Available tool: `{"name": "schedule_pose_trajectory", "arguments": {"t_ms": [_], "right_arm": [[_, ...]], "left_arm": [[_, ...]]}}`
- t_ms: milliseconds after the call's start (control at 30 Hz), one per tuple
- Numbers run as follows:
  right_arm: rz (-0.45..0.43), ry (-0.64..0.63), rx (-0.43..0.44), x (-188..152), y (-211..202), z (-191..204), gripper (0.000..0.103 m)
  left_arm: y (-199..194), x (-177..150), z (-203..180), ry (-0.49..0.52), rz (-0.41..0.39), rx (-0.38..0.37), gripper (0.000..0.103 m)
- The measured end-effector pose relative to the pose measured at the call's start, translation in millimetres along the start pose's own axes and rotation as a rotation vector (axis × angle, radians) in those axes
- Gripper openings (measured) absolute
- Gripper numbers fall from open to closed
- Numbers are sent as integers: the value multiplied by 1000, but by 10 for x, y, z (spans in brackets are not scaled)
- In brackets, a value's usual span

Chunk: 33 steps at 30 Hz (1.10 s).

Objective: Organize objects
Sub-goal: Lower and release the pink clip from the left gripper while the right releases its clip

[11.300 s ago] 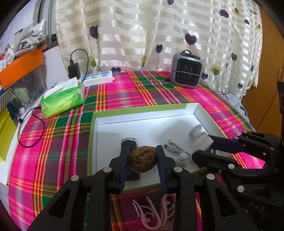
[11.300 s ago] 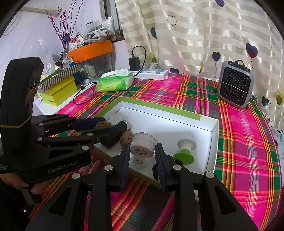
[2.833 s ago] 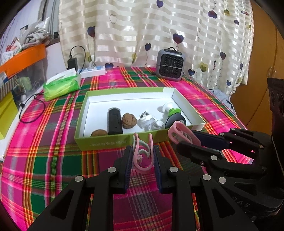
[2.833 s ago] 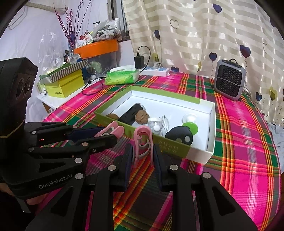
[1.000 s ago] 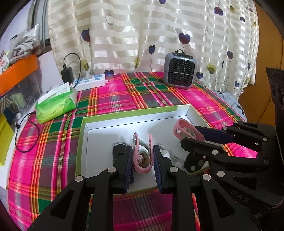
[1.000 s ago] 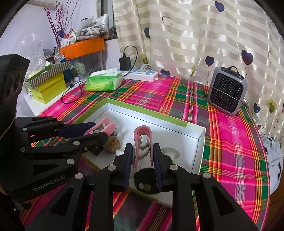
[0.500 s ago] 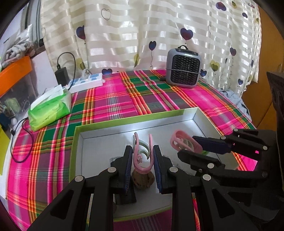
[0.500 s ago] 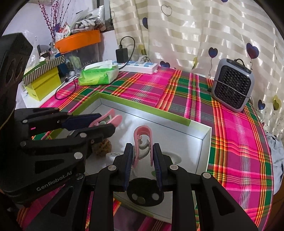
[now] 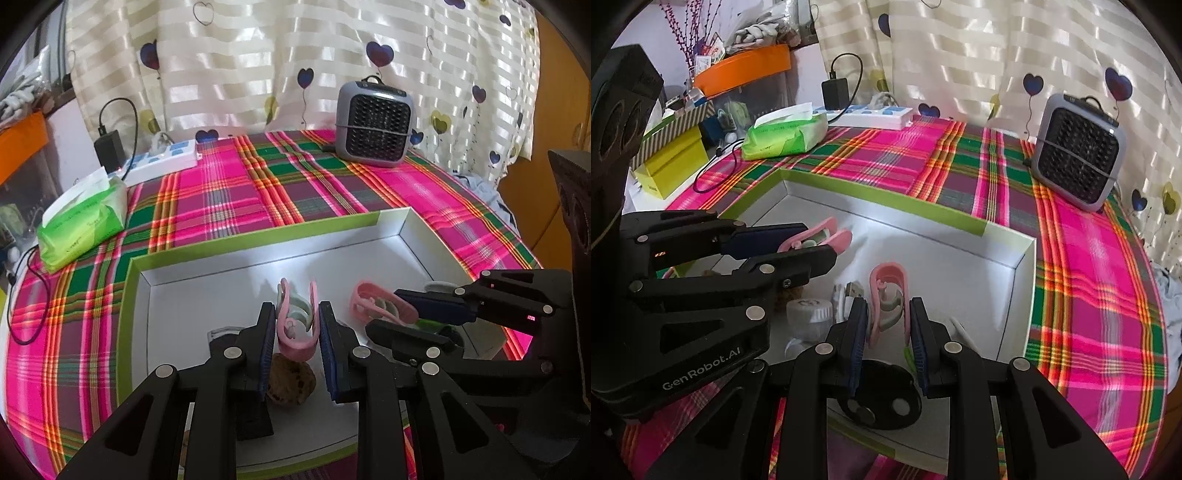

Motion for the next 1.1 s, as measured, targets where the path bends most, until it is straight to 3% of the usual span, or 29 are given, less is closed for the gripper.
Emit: {"name": "schedule_pose_trajectory", "arguments": {"t_ms": [433, 1100], "right_arm": [[-76, 22, -8, 47, -131, -46, 26], [-141, 47, -38, 55, -280, -83, 26]], "left_arm": [[51, -68, -56, 5, 27, -35, 21], [-161, -30, -91, 8, -31, -19, 21]]}}
Point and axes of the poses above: each gripper's, at about its wrist camera, not at the fingertips, and y roughly the way its jaws point, z to its left, x to its top, the point moved 6 cm from there along y, roughly the way its jaws point, and after that the axes turned 13 degrees about -z, right-handed, at the moved point
